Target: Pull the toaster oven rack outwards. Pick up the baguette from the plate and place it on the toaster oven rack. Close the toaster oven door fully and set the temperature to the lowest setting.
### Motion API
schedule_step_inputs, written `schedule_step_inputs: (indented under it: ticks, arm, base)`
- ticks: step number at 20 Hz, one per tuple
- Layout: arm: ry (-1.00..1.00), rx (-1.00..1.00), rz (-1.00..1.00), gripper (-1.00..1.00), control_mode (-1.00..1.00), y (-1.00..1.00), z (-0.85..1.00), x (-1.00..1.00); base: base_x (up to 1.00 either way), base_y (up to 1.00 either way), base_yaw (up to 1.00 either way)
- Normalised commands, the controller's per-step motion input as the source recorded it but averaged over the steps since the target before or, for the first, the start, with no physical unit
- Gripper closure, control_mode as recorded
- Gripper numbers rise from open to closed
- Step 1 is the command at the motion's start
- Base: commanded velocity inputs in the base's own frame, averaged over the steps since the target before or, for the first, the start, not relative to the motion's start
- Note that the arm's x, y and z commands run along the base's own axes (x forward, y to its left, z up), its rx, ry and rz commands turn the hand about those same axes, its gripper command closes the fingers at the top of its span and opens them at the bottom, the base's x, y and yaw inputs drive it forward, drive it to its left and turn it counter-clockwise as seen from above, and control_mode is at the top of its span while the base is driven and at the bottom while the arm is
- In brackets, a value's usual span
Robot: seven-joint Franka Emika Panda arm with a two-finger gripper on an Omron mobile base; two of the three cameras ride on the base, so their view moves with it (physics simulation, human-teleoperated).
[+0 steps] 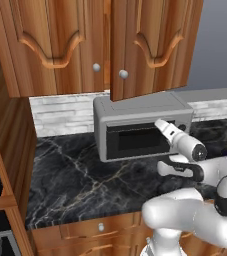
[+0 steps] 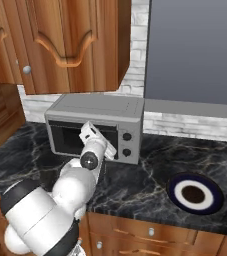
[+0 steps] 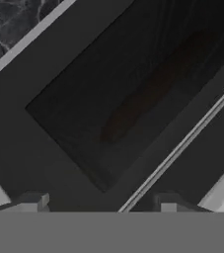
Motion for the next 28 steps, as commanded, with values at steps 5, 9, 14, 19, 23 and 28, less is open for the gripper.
schedule_step_inputs:
  ticks: [5,9,14,19,23,28]
  arm:
    - [0.01,-0.01,0.03,-1.00,-1.00,-0.34,0.73,-0.99]
    - [0.07,0.00,0.07,-1.00,-1.00,-0.32,0.45,-0.94]
    - [0.29,0.00,0.02,-1.00,-1.00,-0.38,0.48,-0.62]
    - [0.46,0.00,0.05,-1.00,-1.00,-0.44,0.37,-0.37]
    - [0.49,0.00,0.07,-1.00,-1.00,-0.20,-0.04,-0.04]
    - [0.23,0.07,0.00,-1.00,-1.00,-0.15,-0.39,-0.02]
  base:
    - [0.00,0.00,0.00]
    - [0.00,0.00,0.00]
    - [0.00,0.00,0.00]
    - [0.00,0.00,0.00]
    - [0.00,0.00,0.00]
    - [0.00,0.00,0.00]
